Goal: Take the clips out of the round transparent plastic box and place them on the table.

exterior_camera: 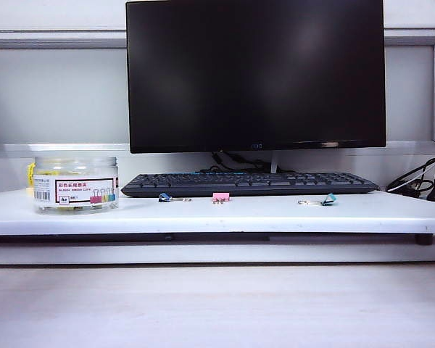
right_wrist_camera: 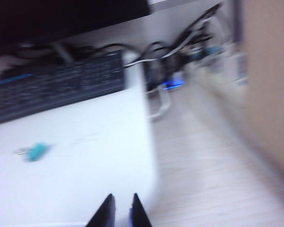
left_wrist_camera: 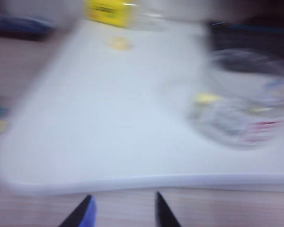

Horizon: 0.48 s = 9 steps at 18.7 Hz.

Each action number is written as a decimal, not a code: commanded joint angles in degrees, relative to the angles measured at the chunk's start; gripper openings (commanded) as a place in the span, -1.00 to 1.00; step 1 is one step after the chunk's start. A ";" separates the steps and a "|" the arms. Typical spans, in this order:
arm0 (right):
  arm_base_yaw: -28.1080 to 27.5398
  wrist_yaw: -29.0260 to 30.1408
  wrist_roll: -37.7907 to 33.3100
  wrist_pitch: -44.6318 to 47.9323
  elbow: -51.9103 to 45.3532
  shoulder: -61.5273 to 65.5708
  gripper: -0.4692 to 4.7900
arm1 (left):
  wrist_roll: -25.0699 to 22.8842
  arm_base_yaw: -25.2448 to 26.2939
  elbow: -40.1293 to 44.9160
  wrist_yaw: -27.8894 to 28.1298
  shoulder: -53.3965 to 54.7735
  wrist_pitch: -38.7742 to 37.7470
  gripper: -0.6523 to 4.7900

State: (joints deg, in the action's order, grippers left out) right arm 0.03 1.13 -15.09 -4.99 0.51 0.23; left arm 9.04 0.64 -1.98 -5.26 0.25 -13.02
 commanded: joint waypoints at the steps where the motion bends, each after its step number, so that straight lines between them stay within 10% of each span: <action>1: 0.04 5.73 -3.52 1.60 -0.13 -0.11 -0.62 | 11.98 -0.04 -0.15 -8.46 -0.20 1.51 -0.14; 9: 0.07 22.27 -11.74 8.72 -0.13 -0.11 -0.62 | 18.23 -0.04 -0.28 -25.70 -0.20 7.65 -0.11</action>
State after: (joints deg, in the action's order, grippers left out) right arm 0.05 20.36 -26.22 1.43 0.51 0.23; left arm 27.07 0.64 -1.98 -28.10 0.23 -6.90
